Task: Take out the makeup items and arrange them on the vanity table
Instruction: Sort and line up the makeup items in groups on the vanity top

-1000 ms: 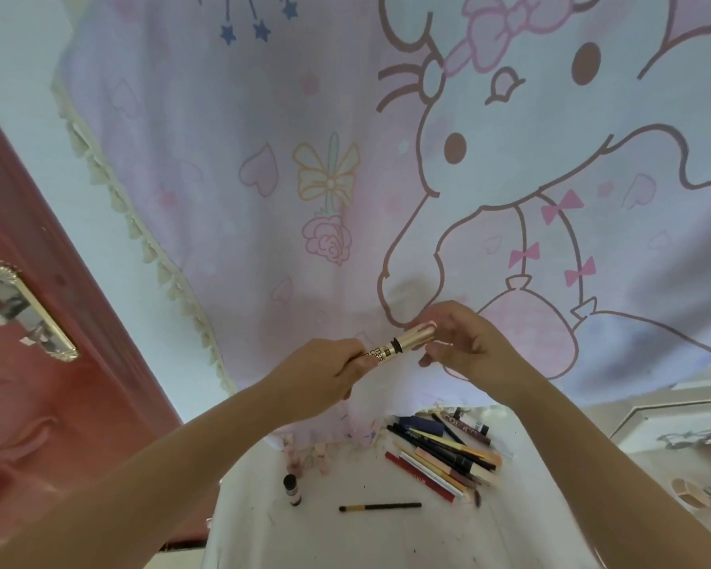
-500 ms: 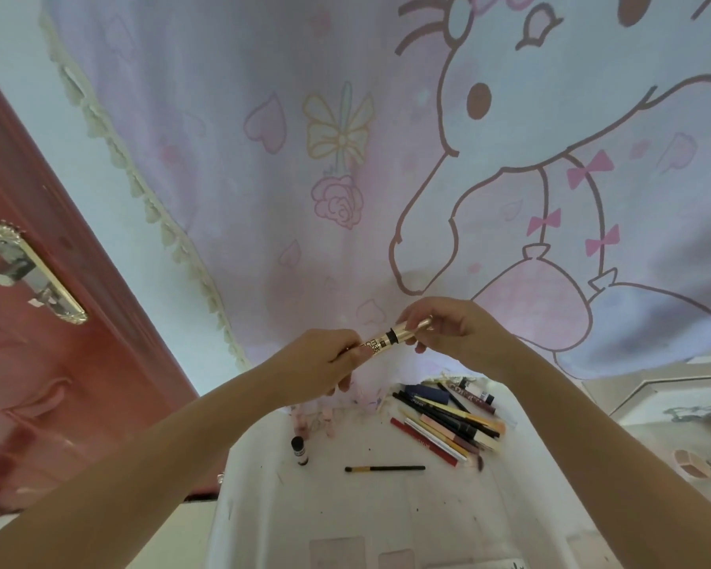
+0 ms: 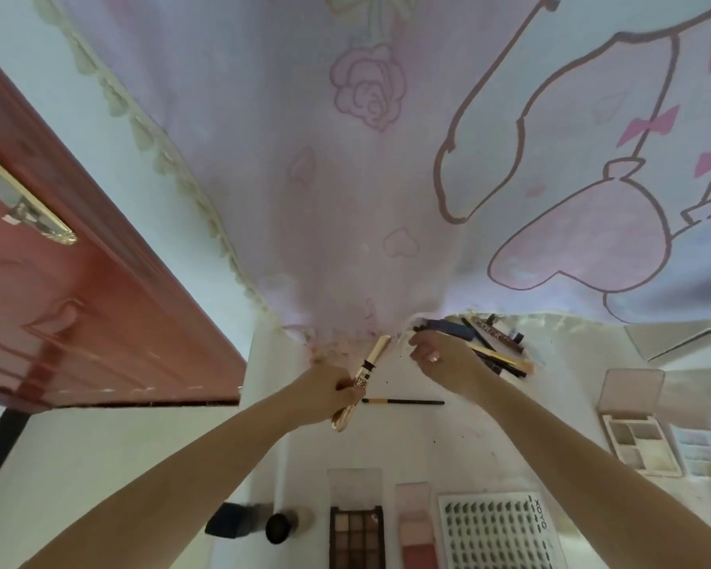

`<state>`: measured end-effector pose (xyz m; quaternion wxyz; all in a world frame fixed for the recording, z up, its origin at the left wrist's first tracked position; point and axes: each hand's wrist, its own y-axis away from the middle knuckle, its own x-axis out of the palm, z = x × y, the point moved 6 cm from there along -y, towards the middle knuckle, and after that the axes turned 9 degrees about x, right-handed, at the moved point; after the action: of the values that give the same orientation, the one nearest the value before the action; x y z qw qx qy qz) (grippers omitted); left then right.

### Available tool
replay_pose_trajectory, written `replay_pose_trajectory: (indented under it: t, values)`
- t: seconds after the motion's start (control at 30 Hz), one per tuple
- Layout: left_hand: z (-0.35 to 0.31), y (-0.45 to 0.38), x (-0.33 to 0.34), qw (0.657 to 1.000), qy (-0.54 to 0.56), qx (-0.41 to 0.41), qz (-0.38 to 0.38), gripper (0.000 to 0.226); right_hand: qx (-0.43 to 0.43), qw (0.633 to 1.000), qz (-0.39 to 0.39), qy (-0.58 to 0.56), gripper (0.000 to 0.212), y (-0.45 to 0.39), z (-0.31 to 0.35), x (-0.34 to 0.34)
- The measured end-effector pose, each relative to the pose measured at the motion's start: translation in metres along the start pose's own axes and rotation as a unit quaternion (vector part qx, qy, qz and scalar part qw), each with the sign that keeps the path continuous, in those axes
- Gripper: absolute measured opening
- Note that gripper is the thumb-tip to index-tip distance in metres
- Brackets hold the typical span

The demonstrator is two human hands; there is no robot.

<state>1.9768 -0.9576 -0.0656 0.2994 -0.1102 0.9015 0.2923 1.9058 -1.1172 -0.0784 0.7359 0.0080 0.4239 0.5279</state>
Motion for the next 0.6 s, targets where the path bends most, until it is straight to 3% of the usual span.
replay_pose_trajectory:
  t: [0.1,0.23,0.37,0.6]
  values:
    - [0.029,-0.008,0.026,0.996,-0.006,-0.082,0.044,0.037,0.016,0.975,0.036,0.22,0.037,-0.012,-0.031,0.042]
    - [0.053,-0.021,0.047,0.986,-0.015,-0.156,0.051,0.037,-0.011,0.941,0.032,0.336,0.033,-0.023,-0.047,0.078]
    - [0.059,-0.036,0.056,0.983,-0.016,-0.178,0.03,0.037,-0.006,0.941,0.014,0.337,0.027,-0.036,-0.049,0.084]
    - [0.06,-0.062,0.068,0.982,-0.019,-0.186,-0.018,0.033,0.085,0.965,0.007,0.247,0.024,-0.049,-0.054,0.081]
